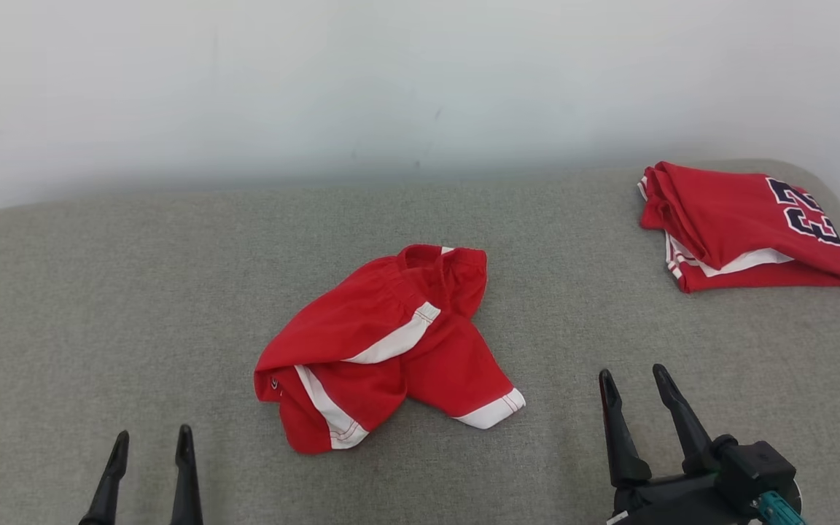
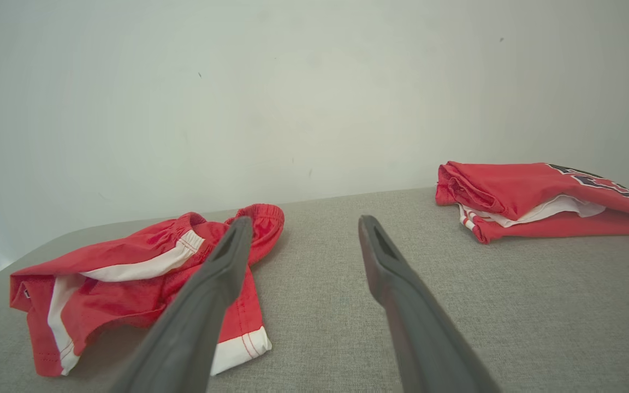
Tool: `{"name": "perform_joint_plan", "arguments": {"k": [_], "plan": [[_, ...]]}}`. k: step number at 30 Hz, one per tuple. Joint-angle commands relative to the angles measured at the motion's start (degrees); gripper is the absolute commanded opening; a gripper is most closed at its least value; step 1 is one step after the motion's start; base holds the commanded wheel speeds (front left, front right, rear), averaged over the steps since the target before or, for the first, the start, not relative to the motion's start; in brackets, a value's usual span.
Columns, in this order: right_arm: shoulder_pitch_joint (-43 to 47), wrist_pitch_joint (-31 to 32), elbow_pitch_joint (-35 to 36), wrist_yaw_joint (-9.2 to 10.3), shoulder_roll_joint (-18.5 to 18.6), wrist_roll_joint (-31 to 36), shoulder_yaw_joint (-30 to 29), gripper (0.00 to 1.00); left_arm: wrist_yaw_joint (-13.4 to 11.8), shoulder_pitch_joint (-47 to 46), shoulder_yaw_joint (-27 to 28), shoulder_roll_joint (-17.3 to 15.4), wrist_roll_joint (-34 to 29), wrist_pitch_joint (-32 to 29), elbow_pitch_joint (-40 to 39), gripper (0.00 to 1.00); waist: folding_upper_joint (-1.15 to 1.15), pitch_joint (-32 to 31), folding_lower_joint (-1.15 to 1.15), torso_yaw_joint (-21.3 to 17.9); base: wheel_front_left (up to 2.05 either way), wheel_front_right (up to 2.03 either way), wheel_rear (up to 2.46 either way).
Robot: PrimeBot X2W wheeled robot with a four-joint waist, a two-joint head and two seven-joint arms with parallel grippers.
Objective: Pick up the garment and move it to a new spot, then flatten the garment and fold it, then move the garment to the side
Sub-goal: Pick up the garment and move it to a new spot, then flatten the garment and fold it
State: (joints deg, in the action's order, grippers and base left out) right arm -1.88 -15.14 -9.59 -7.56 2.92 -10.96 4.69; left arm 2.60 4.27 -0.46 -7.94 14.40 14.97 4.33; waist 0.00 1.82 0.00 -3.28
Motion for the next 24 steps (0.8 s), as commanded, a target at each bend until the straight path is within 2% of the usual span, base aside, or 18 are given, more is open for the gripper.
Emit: {"name": "perform_joint_plan", "arguments": {"k": [1, 6, 12, 24], "plan": [[0.7, -0.1, 0.0, 0.11, -0.1, 0.3, -0.2, 1.0, 0.5, 0.9, 1.4, 0.8, -0.6, 0.2, 0.1, 1.0, 0.0, -0.3, 0.0, 0.4, 0.0, 0.0, 0.0], [1.4, -0.1, -0.1, 0.11, -0.1, 0.5, -0.7, 1.0, 1.9, 2.1, 4.2, 2.9, -2.5, 0.2, 0.4, 1.0, 0.0, -0.7, 0.0, 1.2, 0.0, 0.0, 0.0], [2.3, -0.1, -0.4, 0.11, -0.1, 0.5, -0.8, 1.0, 2.9, 2.6, 5.2, 4.4, -5.0, 0.2, 0.6, 1.0, 0.0, -1.2, 0.0, 2.3, 0.0, 0.0, 0.0], [3.0, -0.1, -0.3, 0.11, -0.1, 0.1, -1.0, 1.0, 3.8, 3.3, 5.4, 5.1, -7.1, 0.2, -1.2, 1.0, 0.0, -1.5, 0.0, 2.7, 0.0, 0.0, 0.0]]}}
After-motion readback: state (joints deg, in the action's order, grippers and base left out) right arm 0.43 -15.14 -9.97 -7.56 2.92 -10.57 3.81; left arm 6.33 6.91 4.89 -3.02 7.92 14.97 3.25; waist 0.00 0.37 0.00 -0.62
